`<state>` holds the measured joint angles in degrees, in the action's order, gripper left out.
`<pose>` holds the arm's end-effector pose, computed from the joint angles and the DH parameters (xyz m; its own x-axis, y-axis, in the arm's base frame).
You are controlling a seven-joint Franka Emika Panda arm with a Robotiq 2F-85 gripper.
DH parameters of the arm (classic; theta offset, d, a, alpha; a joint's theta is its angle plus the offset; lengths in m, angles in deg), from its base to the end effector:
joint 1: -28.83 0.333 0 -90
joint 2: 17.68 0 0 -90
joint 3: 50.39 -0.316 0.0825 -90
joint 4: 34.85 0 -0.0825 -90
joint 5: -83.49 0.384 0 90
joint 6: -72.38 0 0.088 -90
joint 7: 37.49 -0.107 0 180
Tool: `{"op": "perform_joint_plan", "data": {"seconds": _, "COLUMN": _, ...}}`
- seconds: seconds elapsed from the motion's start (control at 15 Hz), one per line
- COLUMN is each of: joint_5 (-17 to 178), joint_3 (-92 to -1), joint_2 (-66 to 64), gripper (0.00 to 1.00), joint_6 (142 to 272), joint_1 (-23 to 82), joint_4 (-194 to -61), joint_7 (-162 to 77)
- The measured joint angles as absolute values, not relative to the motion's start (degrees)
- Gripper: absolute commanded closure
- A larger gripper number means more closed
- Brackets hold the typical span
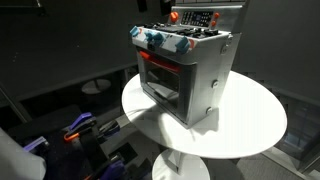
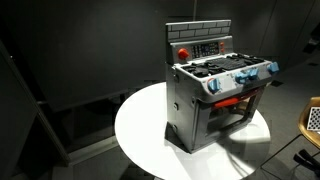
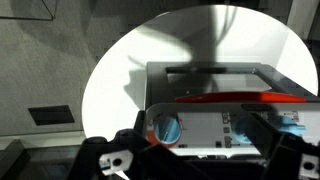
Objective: Push the top orange button on the right side of the stove button display
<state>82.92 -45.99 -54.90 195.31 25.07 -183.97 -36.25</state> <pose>0.3648 -0.0538 0.4790 0.9759 -0.1061 0.1907 -0.1016 -0.9943 -0.0331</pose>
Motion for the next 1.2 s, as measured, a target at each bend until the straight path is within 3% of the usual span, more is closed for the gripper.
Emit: {"op": "perform_joint_plan", "data": {"seconds": 1.2, "joint_5": 78.31, "joint_3": -48.44, "joint_2": -24.80, "gripper": 0.00, "joint_6": 211.11, "joint_1": 23.48, "joint_4": -160.89, "joint_7": -51.24}}
